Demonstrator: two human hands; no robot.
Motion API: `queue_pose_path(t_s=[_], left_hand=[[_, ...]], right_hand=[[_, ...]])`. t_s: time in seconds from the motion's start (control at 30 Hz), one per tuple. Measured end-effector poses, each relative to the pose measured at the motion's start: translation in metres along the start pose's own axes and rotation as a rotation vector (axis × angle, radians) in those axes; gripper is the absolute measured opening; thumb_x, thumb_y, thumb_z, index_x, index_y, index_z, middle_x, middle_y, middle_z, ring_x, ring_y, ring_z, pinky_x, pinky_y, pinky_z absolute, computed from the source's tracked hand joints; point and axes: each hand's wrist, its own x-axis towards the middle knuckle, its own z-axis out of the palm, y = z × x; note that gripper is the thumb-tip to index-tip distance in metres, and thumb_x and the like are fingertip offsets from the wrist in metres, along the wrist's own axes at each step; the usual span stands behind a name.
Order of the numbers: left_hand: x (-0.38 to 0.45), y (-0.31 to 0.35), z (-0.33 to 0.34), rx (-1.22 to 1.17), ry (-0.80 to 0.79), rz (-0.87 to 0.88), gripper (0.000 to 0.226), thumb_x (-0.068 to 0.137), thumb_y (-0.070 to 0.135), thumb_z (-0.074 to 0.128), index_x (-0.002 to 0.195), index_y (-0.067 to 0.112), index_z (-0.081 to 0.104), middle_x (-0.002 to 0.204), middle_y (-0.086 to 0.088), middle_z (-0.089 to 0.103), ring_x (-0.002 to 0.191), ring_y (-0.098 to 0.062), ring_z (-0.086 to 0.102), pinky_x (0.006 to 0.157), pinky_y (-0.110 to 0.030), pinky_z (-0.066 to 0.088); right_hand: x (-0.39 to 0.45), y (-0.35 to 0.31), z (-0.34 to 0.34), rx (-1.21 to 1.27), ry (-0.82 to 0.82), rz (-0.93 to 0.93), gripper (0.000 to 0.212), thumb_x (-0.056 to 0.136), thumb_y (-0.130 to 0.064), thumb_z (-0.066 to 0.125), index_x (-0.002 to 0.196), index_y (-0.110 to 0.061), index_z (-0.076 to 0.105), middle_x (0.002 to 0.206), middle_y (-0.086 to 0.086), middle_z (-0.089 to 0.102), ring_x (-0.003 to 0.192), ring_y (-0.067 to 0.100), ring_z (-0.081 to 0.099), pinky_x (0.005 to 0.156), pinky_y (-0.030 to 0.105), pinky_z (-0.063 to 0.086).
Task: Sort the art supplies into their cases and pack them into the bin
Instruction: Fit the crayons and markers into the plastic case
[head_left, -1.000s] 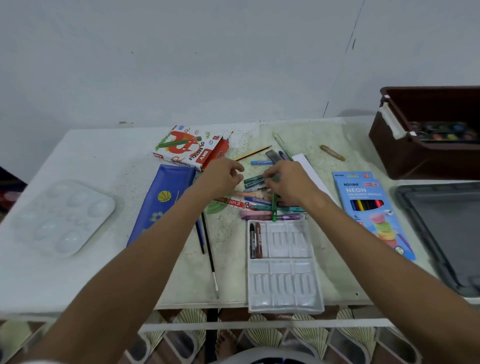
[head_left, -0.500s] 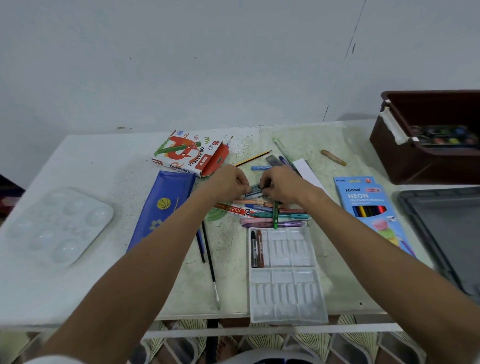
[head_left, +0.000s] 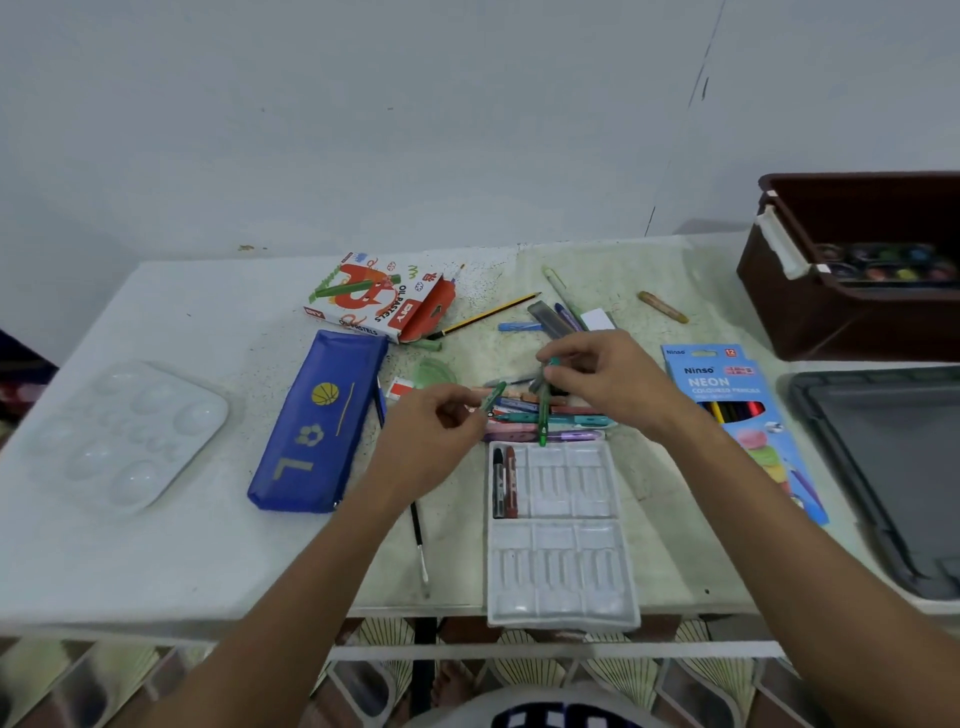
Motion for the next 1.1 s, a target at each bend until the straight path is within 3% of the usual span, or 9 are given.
queue_pose_path(t_s=[0.1, 0.2, 0.33, 0.43, 0.53, 0.67, 0.8, 0.93, 1.1], left_hand=[[-0.033, 0.005, 0.009, -0.065, -0.026, -0.004, 0.007, 0.083, 0.021, 0.070, 0.084, 0.027, 0.068, 0.065, 0.002, 0.064, 0.055, -0.004, 0.053, 0.056, -0.022, 0.046], [-0.056, 0.006, 0.021, -0.095, -0.038, -0.041, 0.013, 0.082, 0.018, 0.070, 0.081, 0.031, 0.066, 0.064, 0.000, 0.064, 0.054, -0.006, 0.052, 0.056, -0.026, 0.047], [-0.069, 0.008, 0.032, -0.060, -0.039, -0.027, 0.013, 0.083, 0.021, 0.069, 0.083, 0.033, 0.063, 0.066, 0.001, 0.063, 0.059, -0.012, 0.056, 0.058, -0.024, 0.047], [-0.071, 0.010, 0.037, -0.001, -0.028, -0.009, 0.010, 0.084, 0.023, 0.067, 0.082, 0.031, 0.063, 0.066, 0.001, 0.062, 0.058, -0.011, 0.055, 0.059, -0.028, 0.049], [-0.070, 0.013, 0.040, 0.078, -0.040, 0.008, 0.010, 0.085, 0.027, 0.066, 0.086, 0.017, 0.066, 0.068, -0.001, 0.062, 0.061, -0.016, 0.055, 0.062, -0.036, 0.051], [-0.068, 0.019, 0.037, 0.120, -0.103, 0.023, 0.015, 0.087, 0.034, 0.064, 0.083, 0.020, 0.067, 0.070, 0.003, 0.061, 0.063, -0.012, 0.054, 0.065, -0.035, 0.049], [-0.062, 0.019, 0.030, 0.183, -0.109, 0.075, 0.020, 0.092, 0.032, 0.059, 0.103, 0.019, 0.069, 0.086, 0.002, 0.063, 0.074, -0.011, 0.054, 0.072, -0.029, 0.046], [-0.049, 0.016, 0.026, 0.260, -0.210, 0.106, 0.030, 0.094, 0.035, 0.056, 0.122, 0.025, 0.063, 0.092, -0.001, 0.057, 0.081, -0.012, 0.053, 0.073, -0.026, 0.040], [-0.040, 0.015, 0.026, 0.326, -0.287, 0.130, 0.036, 0.094, 0.037, 0.057, 0.129, 0.030, 0.059, 0.092, 0.005, 0.046, 0.086, -0.010, 0.050, 0.074, -0.022, 0.035]], right_hand=[[-0.027, -0.003, -0.003, 0.151, -0.048, 0.071, 0.017, 0.084, -0.014, 0.071, 0.101, -0.019, 0.072, 0.092, 0.008, 0.071, 0.088, 0.018, 0.069, 0.080, 0.028, 0.057], [-0.042, -0.001, 0.010, 0.196, -0.112, 0.148, 0.025, 0.080, -0.007, 0.074, 0.105, -0.010, 0.068, 0.076, 0.004, 0.068, 0.074, 0.022, 0.070, 0.074, 0.032, 0.058], [-0.049, 0.005, 0.032, 0.071, -0.071, 0.210, 0.020, 0.076, -0.011, 0.079, 0.088, -0.012, 0.063, 0.066, 0.007, 0.068, 0.055, 0.017, 0.065, 0.057, 0.030, 0.056], [-0.050, 0.010, 0.043, -0.160, 0.024, 0.173, 0.018, 0.075, -0.019, 0.079, 0.076, -0.017, 0.061, 0.070, 0.003, 0.066, 0.060, 0.014, 0.064, 0.058, 0.027, 0.053], [-0.053, 0.010, 0.052, -0.238, 0.074, 0.121, 0.014, 0.079, -0.021, 0.076, 0.085, -0.013, 0.066, 0.080, 0.002, 0.067, 0.068, 0.012, 0.061, 0.063, 0.021, 0.049], [-0.059, 0.010, 0.053, -0.254, 0.103, 0.090, 0.024, 0.082, -0.021, 0.074, 0.102, -0.009, 0.069, 0.091, 0.004, 0.068, 0.076, 0.013, 0.061, 0.067, 0.015, 0.045], [-0.072, 0.012, 0.048, -0.332, 0.067, 0.039, 0.027, 0.085, -0.020, 0.070, 0.111, -0.013, 0.070, 0.095, 0.003, 0.067, 0.076, 0.011, 0.059, 0.072, 0.021, 0.047], [-0.079, 0.016, 0.044, -0.372, -0.050, -0.014, 0.024, 0.087, -0.019, 0.066, 0.111, -0.023, 0.071, 0.089, 0.001, 0.058, 0.066, 0.002, 0.047, 0.057, 0.014, 0.034], [-0.080, 0.019, 0.047, -0.398, -0.076, -0.034, 0.027, 0.089, -0.020, 0.063, 0.115, -0.023, 0.068, 0.093, 0.001, 0.050, 0.080, 0.011, 0.046, 0.067, 0.021, 0.032]])
